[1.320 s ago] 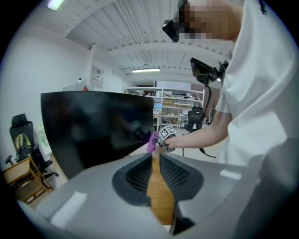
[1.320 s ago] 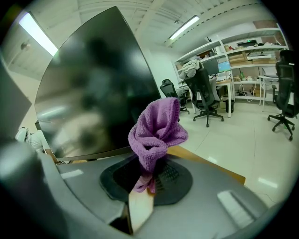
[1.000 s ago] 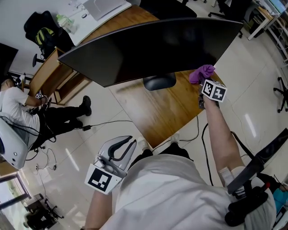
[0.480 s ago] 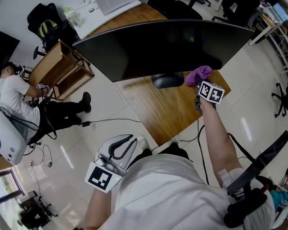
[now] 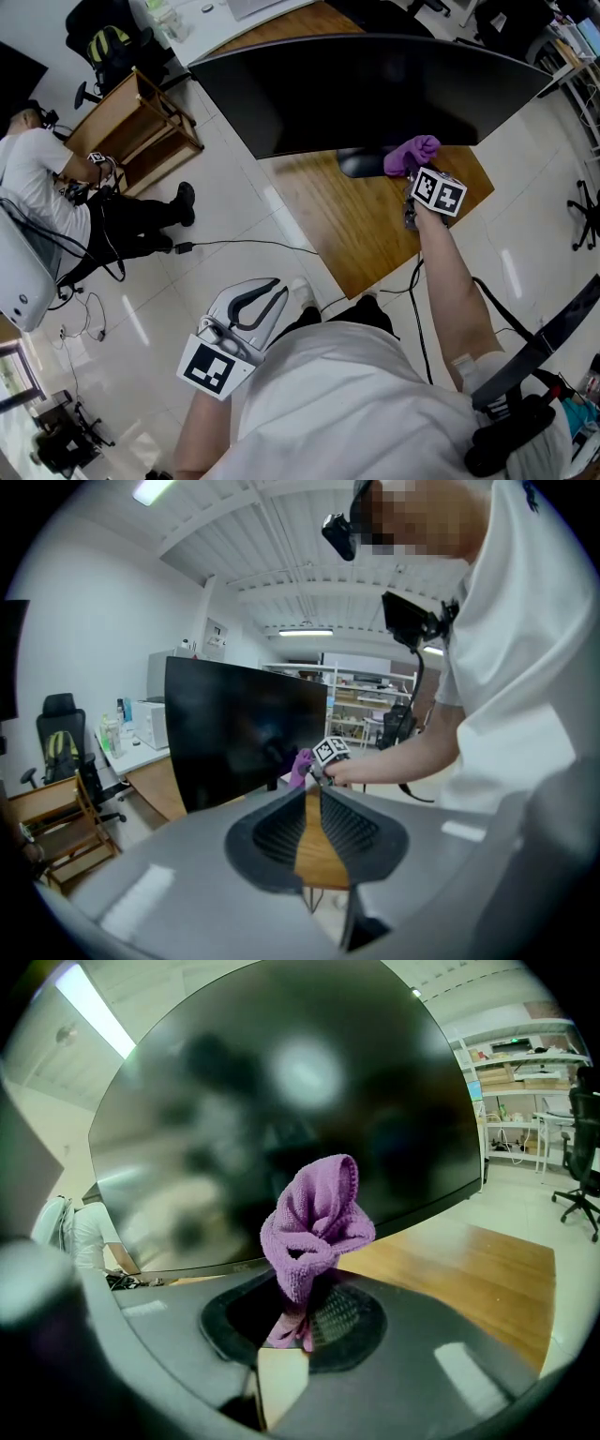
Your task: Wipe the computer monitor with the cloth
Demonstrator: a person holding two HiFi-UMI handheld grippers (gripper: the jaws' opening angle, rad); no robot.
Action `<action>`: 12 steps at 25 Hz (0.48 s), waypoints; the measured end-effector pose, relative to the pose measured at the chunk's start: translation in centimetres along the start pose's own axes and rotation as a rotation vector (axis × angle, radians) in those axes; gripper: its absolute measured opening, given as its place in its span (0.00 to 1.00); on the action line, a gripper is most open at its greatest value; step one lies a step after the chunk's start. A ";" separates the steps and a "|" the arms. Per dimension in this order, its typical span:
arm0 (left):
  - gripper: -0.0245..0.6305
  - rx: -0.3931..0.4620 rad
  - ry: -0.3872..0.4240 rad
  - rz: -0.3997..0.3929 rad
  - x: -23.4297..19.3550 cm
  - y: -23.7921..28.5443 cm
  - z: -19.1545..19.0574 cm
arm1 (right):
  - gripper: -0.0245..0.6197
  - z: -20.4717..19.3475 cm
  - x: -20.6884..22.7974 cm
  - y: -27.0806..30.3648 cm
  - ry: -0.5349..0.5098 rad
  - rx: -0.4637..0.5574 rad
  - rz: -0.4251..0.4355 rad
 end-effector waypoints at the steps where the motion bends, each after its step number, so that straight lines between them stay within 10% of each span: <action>1: 0.15 -0.001 -0.002 0.001 -0.1 -0.3 -0.2 | 0.12 -0.2 -0.4 0.0 -0.001 0.000 0.002; 12: 0.15 0.007 -0.009 0.016 -1.0 -3.5 -1.8 | 0.12 -1.5 -4.9 0.4 -0.023 -0.003 0.025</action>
Point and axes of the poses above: the fingertips, and each gripper's own axes: y forward along the fingers, x to its right, z out of its top, the point moved 2 cm from there along -y, backward along the fingers, and after that the axes turned 9 degrees about -z, right-handed, at the moved point
